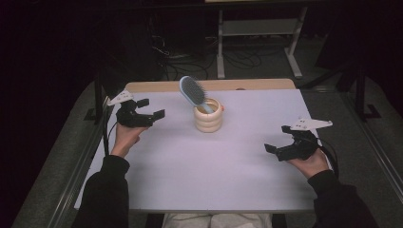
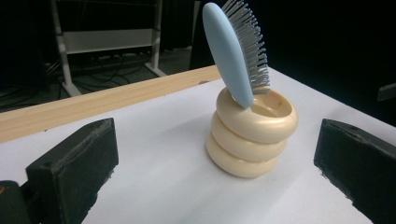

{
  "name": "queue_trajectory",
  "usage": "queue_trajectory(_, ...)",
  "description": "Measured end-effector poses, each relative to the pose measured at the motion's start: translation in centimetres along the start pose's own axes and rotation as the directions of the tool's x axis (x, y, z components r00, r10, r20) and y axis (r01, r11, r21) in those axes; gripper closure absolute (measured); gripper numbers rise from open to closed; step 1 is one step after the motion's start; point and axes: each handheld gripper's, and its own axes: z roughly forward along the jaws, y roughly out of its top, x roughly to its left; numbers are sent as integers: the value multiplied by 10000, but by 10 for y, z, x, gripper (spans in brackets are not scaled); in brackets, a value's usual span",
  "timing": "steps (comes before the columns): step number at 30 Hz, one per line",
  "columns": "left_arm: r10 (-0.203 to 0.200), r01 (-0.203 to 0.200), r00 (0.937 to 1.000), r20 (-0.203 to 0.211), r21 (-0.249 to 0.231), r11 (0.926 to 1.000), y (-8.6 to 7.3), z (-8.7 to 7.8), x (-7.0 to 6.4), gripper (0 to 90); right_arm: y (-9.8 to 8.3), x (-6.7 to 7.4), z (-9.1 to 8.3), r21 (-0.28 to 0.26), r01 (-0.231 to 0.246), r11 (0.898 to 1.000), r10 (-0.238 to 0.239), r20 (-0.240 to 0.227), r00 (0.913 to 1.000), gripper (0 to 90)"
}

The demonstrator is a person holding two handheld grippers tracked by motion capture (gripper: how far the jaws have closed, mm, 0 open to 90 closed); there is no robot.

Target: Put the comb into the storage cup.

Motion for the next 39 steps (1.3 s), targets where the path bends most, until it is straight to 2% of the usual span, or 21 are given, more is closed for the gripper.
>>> queue_trajectory(7, 149, -149, 9999, -7, -4, 9999, -8, -11, -3, 0, -1, 0, 1, 48, -3, 10000, 3, -7, 10000, 0)
queue_trajectory(14, 347, -347, 9994, -82, 4, 9994, -19, -29, -10, 0, -1, 0, 2, 87, 96, 9999, -96, 0, 10000, 0)
queue_trajectory(20, 504, -508, 9986, -186, -204, 9985, -28, -46, -15, 0, -2, -1, 2, 80, 78, 9999, -78, 49, 10000, 0)
queue_trajectory(32, 338, -373, 9972, -665, -510, 9980, -43, -69, -12, 0, -2, -1, 2, 102, 122, 9999, -122, 80, 9999, 0)
queue_trajectory(39, 208, -262, 9966, -803, -677, 9974, -49, -78, -8, 0, -2, -1, 3, 145, 115, 9998, -116, 103, 9999, 0)
